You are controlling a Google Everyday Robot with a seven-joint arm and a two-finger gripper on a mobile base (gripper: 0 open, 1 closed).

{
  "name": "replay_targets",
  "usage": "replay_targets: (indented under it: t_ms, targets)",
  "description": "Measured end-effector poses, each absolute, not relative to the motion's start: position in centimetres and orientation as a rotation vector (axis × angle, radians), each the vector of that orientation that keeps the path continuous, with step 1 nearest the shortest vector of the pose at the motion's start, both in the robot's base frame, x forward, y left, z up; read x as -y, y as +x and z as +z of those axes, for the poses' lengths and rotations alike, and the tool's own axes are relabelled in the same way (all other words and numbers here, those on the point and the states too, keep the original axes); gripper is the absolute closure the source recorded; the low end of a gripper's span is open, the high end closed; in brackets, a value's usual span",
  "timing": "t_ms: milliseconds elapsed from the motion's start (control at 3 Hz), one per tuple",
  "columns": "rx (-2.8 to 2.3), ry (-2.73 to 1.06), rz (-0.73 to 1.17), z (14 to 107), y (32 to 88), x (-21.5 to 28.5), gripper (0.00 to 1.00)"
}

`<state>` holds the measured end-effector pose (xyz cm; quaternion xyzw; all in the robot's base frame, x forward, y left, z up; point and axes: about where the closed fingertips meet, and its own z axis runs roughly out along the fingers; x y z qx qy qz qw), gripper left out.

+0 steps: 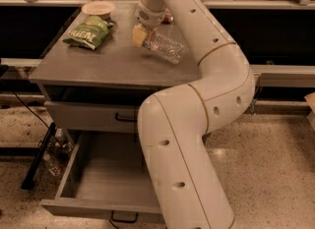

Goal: Place water bottle into middle drawer

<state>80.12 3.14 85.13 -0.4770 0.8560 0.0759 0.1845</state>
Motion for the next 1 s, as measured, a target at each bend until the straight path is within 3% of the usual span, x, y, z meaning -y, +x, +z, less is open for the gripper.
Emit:
replay_targets:
  t_ms: [1000]
  targets:
    - [-2.377,-1.153,-0.01,96.7,78.0,4.4,1.0]
